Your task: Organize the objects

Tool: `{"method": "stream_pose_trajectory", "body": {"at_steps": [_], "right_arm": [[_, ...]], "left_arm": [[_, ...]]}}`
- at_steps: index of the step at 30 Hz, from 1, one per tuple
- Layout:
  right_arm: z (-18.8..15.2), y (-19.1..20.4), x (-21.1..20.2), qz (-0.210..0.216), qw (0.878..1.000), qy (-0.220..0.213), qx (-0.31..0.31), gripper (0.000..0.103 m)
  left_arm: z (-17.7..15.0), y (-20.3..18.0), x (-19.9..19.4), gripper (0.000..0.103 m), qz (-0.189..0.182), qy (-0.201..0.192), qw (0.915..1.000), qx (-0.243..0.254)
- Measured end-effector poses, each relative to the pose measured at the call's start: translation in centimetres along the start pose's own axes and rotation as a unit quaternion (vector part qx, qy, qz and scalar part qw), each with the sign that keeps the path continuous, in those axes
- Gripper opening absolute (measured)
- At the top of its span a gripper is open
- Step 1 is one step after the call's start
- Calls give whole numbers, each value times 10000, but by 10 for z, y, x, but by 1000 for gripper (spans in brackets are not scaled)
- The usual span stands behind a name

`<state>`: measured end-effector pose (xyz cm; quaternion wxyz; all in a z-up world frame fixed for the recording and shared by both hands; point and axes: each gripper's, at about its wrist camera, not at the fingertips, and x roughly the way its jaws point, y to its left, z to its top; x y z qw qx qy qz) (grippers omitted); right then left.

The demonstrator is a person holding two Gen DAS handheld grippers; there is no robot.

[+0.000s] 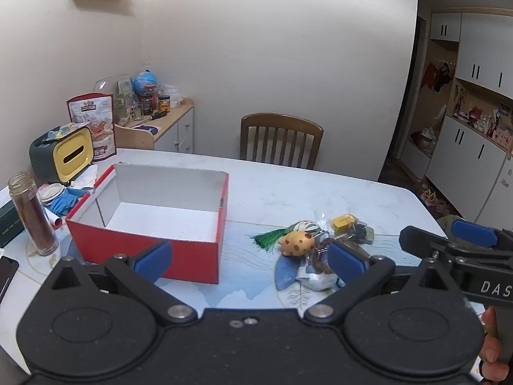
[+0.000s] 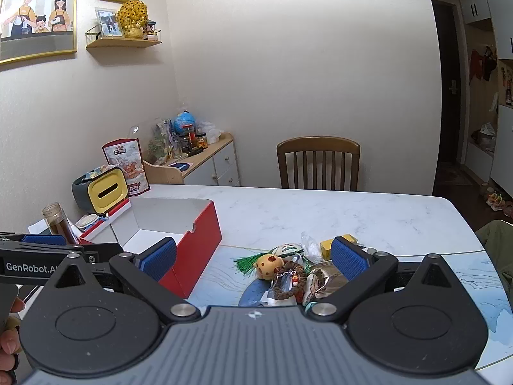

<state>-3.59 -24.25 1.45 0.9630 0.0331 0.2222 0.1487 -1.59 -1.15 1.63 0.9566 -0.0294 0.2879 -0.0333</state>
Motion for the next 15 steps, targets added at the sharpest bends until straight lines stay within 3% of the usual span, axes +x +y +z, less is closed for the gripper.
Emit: {"method": "stream_pose_trajectory", "body": {"at_steps": [15], "right_arm": [[0,-18,17,-83,9998,166,-123,103]], "left_arm": [[3,-18,29,103,-231,287,9991,229]]}}
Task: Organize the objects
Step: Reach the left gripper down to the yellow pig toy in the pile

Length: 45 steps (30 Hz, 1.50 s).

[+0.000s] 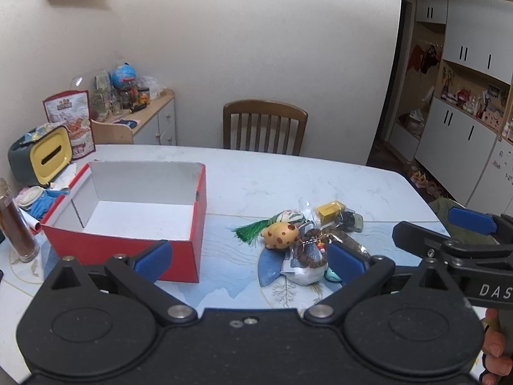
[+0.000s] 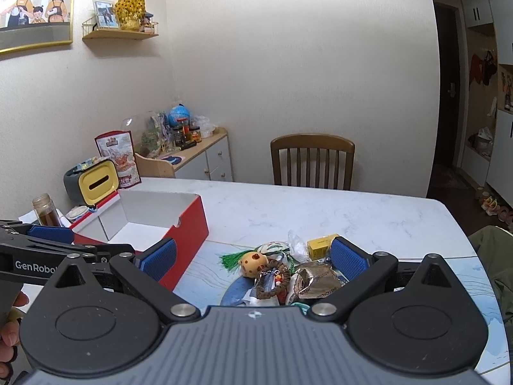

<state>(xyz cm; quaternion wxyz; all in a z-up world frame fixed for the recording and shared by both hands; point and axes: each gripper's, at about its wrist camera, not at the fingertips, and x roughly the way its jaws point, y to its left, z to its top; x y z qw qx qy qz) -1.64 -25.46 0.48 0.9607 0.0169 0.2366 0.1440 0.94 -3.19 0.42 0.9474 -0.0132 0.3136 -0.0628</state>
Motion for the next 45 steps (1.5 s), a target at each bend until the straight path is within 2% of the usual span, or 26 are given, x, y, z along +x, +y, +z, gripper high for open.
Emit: {"method": "stream_pose_trajectory", "body": {"at_steps": [5,9,17,24,29,35,37,45], "right_arm": [[-3,-11,23,-71,9994,340,84,103],[-7,-24,46,-316,9975,614,152,102],[-20,-37,93,-528,9946,895,55,98],[-28,-41,128,-566,9913,1180,133,87],[-33,-40,145,-549,9885,1377,286,79],[-37,-40,150,-535,9871,1473,322,74],[-38,-39,154,-496,9864,1536,317,67],[-44,-33,172,-377,9838,1704,419,56]], "left_arm": [[7,3,27,103,-219,179,9995,105],[15,6,63,103,-459,436,9979,96],[24,2,132,102,-785,747,9936,309],[29,-3,181,102,-867,857,9914,469],[29,-3,210,100,-843,1078,9893,513],[27,-1,226,99,-864,1197,9874,577],[26,-3,232,98,-881,1229,9865,629],[28,-1,257,95,-1083,1485,9826,257]]}}
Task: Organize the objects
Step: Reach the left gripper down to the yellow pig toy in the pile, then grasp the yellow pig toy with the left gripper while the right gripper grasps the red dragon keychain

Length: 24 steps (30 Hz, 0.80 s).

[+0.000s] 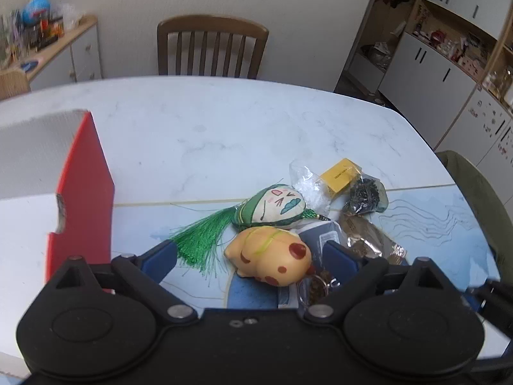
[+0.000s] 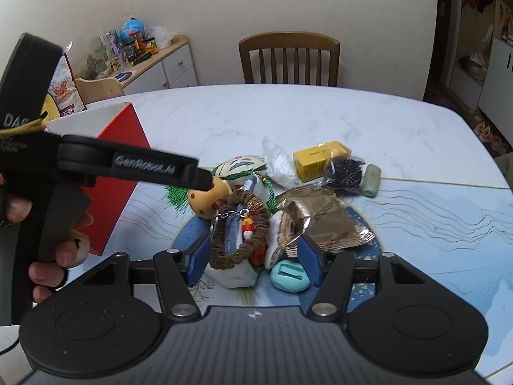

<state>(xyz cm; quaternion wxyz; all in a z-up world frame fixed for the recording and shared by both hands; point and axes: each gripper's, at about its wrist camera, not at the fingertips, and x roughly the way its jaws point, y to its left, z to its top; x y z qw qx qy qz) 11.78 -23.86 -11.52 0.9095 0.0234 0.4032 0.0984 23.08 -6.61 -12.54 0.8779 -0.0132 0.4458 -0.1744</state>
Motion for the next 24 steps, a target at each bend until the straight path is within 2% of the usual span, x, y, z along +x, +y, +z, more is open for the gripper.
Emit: {"method": "stream_pose_trajectory", "body": {"at_steps": [7,17,24], "right_arm": [[1,-1,14,57,9997,165,179,47],[-1,-6,27,165,9980,384,474,39],[0,-6,28,208,9974,396,564,30]], "left_arm": [[7,9,20,90,-239,255,9988,-330],[5,23,46,82,-679,714,9891,-1091],[3,27,51,63,-945,880,9819,-1385]]}}
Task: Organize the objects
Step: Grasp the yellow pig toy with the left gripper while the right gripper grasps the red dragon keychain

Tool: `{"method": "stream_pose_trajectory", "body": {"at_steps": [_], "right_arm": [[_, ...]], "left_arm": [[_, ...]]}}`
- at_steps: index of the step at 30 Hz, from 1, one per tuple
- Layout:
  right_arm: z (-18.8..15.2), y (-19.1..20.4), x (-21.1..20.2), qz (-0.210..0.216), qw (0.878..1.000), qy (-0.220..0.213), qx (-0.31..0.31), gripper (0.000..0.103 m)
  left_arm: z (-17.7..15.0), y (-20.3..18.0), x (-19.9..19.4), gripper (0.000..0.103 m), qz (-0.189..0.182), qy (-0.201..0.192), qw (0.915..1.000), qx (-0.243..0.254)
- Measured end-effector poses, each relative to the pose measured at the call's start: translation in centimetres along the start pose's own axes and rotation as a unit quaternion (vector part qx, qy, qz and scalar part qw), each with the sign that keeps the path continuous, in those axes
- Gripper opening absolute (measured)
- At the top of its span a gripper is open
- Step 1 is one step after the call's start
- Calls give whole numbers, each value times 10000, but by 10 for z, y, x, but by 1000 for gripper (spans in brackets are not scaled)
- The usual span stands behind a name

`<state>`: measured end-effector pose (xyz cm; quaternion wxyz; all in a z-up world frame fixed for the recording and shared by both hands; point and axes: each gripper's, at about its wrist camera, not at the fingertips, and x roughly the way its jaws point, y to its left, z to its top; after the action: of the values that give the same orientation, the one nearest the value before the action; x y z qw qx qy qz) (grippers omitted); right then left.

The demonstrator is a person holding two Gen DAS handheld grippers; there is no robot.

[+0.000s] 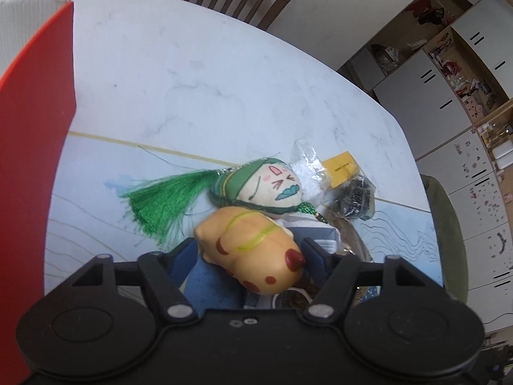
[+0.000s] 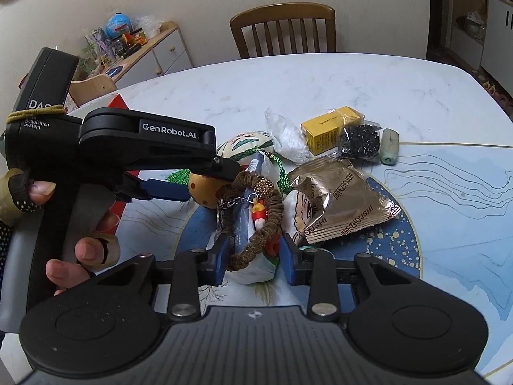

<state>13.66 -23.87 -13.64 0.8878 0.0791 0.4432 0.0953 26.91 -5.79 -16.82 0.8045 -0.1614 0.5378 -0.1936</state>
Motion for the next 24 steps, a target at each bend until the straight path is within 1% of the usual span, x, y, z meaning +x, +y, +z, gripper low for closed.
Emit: {"method": "stream_pose_trajectory", "body": {"at_steps": [5,6,8,10,18,24], "right_arm": [[0,2,-3,-16,10000,-16,42,21],[1,1,-3,-27,10000,-29,51,18],[1,1,-6,-41,9999,-57,83,15],[3,0,-10,-42,9999,-98,126,11],[11,2,-39,139,9987,-486,115,8],[18,4,-64,331,9969,-699,120,8]], "left_arm": [[-1,1,0,60,-36,-16,10000,-71],[-2,2,-1,59,-49,-25,9999,-93],[-2,2,-3,56,-41,-48,9999,-90],[-2,1,-5,53,9,-85,10000,-37],[-5,1,-18,40,18,-174,9998,-31],[-10,-1,-34,39,17,-295,9996,47]]}}
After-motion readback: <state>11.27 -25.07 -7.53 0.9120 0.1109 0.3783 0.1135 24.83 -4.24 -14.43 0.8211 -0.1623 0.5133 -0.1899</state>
